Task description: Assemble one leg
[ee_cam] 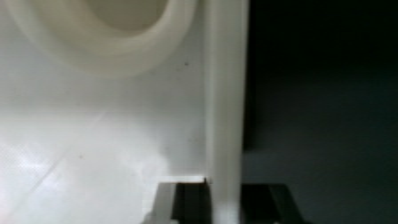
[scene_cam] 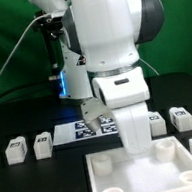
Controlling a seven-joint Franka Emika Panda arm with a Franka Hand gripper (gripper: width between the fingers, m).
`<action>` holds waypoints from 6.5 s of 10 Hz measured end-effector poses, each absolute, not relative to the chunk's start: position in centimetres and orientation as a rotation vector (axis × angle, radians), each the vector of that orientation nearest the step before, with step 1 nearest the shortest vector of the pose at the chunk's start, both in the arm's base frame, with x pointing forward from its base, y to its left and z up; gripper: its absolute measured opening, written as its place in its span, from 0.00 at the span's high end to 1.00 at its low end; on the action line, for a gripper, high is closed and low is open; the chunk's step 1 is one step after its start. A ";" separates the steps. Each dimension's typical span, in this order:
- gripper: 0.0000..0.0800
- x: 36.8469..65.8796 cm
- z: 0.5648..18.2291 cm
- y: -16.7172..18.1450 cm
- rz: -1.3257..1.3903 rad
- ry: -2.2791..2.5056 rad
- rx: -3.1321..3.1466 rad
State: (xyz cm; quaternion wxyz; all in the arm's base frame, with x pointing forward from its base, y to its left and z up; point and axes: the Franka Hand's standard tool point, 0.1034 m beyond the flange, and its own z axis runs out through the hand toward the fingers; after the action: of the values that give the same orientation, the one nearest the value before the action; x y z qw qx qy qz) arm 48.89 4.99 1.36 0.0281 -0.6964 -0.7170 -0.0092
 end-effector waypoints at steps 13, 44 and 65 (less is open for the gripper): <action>0.30 49.0 1.3 6.3 -0.020 -2.130 -2.215; 0.19 41.1 3.7 18.4 0.813 -0.042 -3.039; 0.64 38.9 1.0 18.6 1.280 -0.048 -2.933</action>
Offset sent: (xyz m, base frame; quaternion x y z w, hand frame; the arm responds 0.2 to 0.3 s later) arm 0.0206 0.0261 0.0032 0.0005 0.0114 0.0082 0.9999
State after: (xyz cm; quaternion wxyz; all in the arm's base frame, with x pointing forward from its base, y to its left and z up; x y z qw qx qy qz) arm 38.85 18.60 1.00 -0.0295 -0.9160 -0.0150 0.3997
